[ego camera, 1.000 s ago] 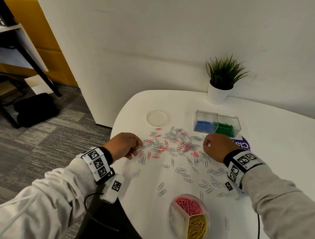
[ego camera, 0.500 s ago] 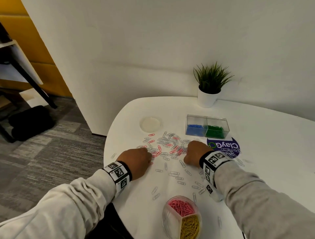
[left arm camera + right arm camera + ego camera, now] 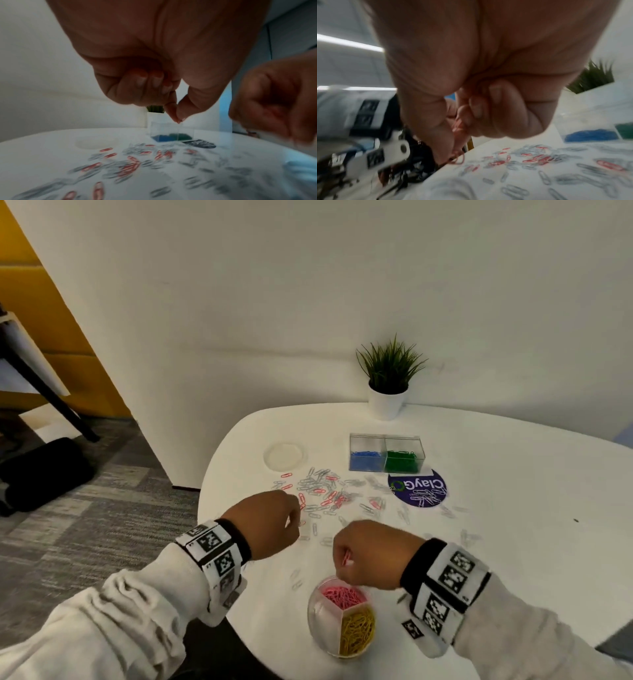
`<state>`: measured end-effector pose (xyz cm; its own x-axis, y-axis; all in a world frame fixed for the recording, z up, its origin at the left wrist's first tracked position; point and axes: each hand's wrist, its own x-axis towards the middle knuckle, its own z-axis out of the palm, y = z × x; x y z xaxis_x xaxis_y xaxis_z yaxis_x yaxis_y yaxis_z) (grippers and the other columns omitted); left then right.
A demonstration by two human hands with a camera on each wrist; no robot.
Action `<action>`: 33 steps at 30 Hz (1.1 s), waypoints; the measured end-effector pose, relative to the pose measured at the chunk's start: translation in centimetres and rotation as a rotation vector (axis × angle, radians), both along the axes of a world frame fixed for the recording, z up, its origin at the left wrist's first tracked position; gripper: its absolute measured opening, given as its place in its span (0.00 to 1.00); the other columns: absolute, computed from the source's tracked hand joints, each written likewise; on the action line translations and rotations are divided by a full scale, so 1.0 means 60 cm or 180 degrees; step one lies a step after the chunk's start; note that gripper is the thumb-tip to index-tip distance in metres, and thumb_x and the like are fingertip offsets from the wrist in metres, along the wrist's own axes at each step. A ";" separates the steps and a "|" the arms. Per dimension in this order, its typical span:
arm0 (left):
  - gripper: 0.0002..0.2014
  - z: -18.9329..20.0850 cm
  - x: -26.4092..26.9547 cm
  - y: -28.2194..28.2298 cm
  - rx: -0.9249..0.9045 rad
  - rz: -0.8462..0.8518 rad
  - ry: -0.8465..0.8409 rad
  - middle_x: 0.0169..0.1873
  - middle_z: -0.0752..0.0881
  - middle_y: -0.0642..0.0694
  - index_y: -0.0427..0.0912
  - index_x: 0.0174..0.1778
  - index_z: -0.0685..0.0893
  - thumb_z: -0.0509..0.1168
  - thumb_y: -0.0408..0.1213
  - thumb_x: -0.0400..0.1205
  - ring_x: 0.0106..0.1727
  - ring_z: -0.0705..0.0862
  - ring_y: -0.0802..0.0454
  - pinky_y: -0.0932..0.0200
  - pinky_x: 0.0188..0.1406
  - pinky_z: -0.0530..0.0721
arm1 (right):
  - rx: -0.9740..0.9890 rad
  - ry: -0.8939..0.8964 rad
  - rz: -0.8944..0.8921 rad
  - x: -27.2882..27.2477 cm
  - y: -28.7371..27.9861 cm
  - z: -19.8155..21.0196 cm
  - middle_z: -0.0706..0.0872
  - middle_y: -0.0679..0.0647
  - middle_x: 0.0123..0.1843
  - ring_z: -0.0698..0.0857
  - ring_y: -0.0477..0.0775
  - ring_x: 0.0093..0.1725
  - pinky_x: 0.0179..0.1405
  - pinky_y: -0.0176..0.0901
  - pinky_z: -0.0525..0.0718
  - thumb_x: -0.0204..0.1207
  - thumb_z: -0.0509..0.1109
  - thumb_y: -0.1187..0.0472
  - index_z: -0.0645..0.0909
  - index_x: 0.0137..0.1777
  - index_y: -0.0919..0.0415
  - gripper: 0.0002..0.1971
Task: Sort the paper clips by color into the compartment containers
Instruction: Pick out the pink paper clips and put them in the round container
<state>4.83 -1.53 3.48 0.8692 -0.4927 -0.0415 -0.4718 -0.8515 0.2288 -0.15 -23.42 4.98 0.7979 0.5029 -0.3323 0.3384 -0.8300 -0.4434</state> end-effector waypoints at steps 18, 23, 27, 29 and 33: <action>0.05 -0.019 -0.077 -0.060 -0.0105 -0.0957 0.0284 0.33 0.69 0.61 0.55 0.46 0.77 0.60 0.46 0.87 0.34 0.70 0.61 0.74 0.34 0.64 | 0.0700 0.0373 -0.0536 -0.038 -0.020 -0.013 0.91 0.53 0.54 0.89 0.47 0.54 0.56 0.42 0.88 0.75 0.62 0.76 0.85 0.55 0.58 0.18; 0.07 -0.032 -0.086 -0.071 -0.0182 -0.1151 0.0307 0.41 0.73 0.61 0.51 0.59 0.80 0.62 0.44 0.86 0.41 0.72 0.63 0.70 0.42 0.69 | 0.1273 0.0324 -0.1099 -0.037 -0.045 -0.027 0.92 0.50 0.46 0.91 0.46 0.47 0.51 0.44 0.90 0.72 0.71 0.74 0.85 0.47 0.58 0.11; 0.15 -0.038 -0.095 -0.081 -0.0014 -0.1404 0.0319 0.58 0.80 0.55 0.55 0.69 0.76 0.61 0.42 0.86 0.56 0.81 0.55 0.60 0.55 0.78 | 0.1613 0.0389 -0.1614 -0.036 -0.066 -0.049 0.91 0.54 0.44 0.92 0.48 0.44 0.52 0.51 0.91 0.72 0.72 0.74 0.84 0.45 0.61 0.08; 0.16 -0.040 -0.096 -0.082 0.0065 -0.1500 0.0244 0.61 0.81 0.53 0.55 0.71 0.75 0.60 0.43 0.87 0.58 0.82 0.51 0.53 0.57 0.81 | 0.1767 0.0504 -0.1789 -0.036 -0.067 -0.060 0.92 0.56 0.45 0.92 0.50 0.45 0.51 0.50 0.91 0.72 0.73 0.74 0.84 0.46 0.63 0.07; 0.14 -0.041 -0.099 -0.080 -0.0036 -0.1717 0.0178 0.57 0.86 0.53 0.56 0.67 0.80 0.58 0.42 0.87 0.55 0.83 0.51 0.55 0.52 0.81 | 0.2978 0.1098 -0.2250 -0.041 -0.055 -0.065 0.90 0.69 0.51 0.91 0.60 0.52 0.52 0.46 0.91 0.76 0.68 0.80 0.80 0.49 0.72 0.07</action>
<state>-1.12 -6.30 1.04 0.4895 -0.8690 -0.0725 -0.8281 -0.4892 0.2737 -2.62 -26.70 1.10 0.9339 0.1527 -0.3233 -0.3116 -0.0960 -0.9454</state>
